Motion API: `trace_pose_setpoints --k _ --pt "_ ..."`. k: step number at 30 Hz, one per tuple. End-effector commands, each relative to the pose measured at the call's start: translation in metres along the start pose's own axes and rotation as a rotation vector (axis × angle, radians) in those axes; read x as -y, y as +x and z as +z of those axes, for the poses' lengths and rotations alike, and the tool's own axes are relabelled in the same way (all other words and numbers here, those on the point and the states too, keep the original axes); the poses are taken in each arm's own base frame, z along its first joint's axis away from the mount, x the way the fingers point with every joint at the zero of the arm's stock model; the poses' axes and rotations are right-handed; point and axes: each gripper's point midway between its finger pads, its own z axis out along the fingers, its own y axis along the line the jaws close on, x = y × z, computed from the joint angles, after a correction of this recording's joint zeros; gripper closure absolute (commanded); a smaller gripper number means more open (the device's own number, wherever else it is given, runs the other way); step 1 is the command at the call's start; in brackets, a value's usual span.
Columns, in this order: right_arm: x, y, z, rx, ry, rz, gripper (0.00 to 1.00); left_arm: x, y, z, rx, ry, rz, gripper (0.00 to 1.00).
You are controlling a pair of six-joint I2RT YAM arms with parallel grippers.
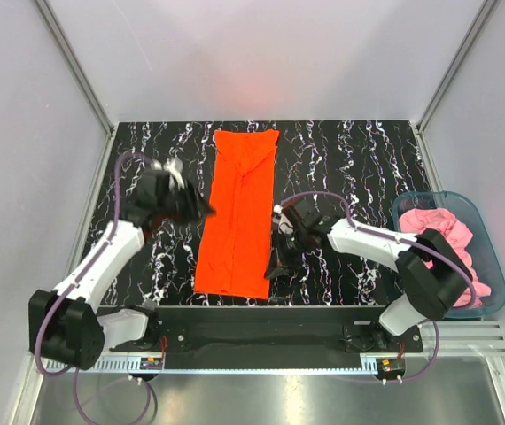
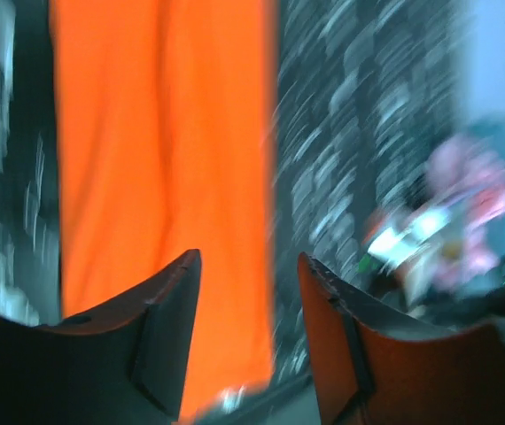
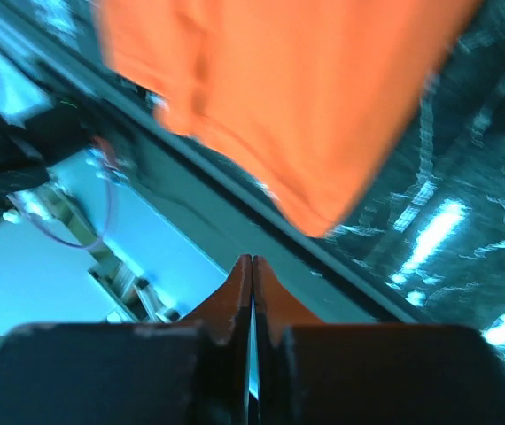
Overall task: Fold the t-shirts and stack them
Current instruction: Fold the tshirt
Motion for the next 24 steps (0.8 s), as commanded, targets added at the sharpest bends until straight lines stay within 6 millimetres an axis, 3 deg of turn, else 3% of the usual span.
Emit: trace_pose_setpoints --k 1,2,5,10,15,20,24 --pt "0.012 0.012 0.010 -0.050 -0.002 -0.062 0.99 -0.074 0.082 -0.008 -0.136 -0.280 -0.118 0.51" --pt "0.012 0.005 0.014 -0.025 -0.007 -0.084 1.00 -0.086 0.100 -0.014 -0.172 -0.326 -0.139 0.53" --pt "0.013 -0.007 0.025 -0.017 -0.001 -0.104 1.00 -0.102 0.108 -0.030 -0.157 -0.414 -0.144 0.52" --pt "0.030 -0.010 0.043 -0.037 0.043 -0.070 1.00 -0.105 0.118 -0.038 -0.167 -0.426 -0.179 0.48" --pt "0.067 0.008 0.048 -0.055 0.138 0.000 1.00 -0.108 0.137 -0.036 -0.219 -0.415 -0.213 0.44" --pt "0.100 0.036 0.040 -0.063 0.216 0.057 1.00 -0.108 0.156 -0.035 -0.289 -0.375 -0.219 0.44" --pt "0.097 0.046 0.028 -0.047 0.195 0.067 1.00 -0.098 0.175 -0.030 -0.358 -0.269 -0.237 0.42"
